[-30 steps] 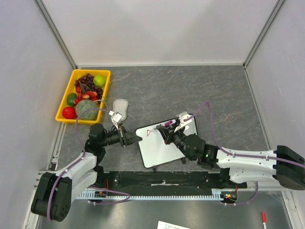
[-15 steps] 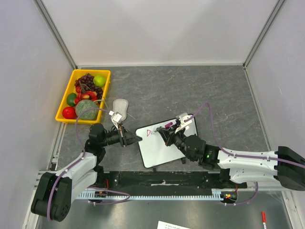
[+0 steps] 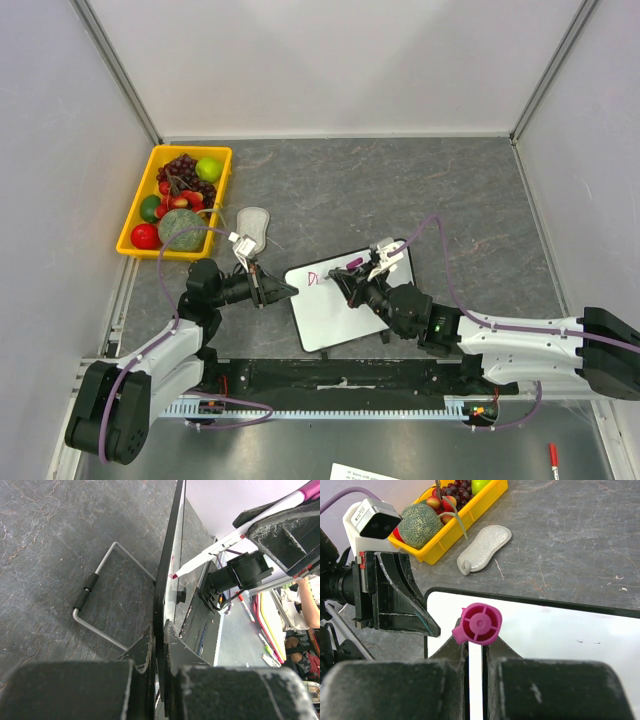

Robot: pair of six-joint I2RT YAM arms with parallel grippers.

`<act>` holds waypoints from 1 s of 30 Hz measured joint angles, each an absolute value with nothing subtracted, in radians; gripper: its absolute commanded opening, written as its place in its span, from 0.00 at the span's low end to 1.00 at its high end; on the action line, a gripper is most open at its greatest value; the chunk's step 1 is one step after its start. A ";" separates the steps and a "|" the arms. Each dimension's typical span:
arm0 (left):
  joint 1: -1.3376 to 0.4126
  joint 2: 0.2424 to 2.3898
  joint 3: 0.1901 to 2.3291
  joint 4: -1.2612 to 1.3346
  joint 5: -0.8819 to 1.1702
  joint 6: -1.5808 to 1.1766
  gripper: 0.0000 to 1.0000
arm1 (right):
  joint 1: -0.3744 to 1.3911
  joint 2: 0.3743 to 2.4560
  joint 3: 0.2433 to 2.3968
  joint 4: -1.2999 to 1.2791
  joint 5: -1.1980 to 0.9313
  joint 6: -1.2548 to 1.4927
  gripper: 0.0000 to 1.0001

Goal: Write a sentence on the whiteboard

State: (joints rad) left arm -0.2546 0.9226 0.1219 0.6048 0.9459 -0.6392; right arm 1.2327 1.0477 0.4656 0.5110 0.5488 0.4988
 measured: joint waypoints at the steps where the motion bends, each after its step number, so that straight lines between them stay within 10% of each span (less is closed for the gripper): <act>1: -0.255 0.923 0.122 0.605 0.946 -0.639 0.02 | 1.233 1.047 0.466 0.511 0.553 0.499 0.00; 30: -0.255 0.922 0.122 0.605 0.946 -0.639 0.02 | 1.232 1.028 0.451 0.537 0.624 0.506 0.00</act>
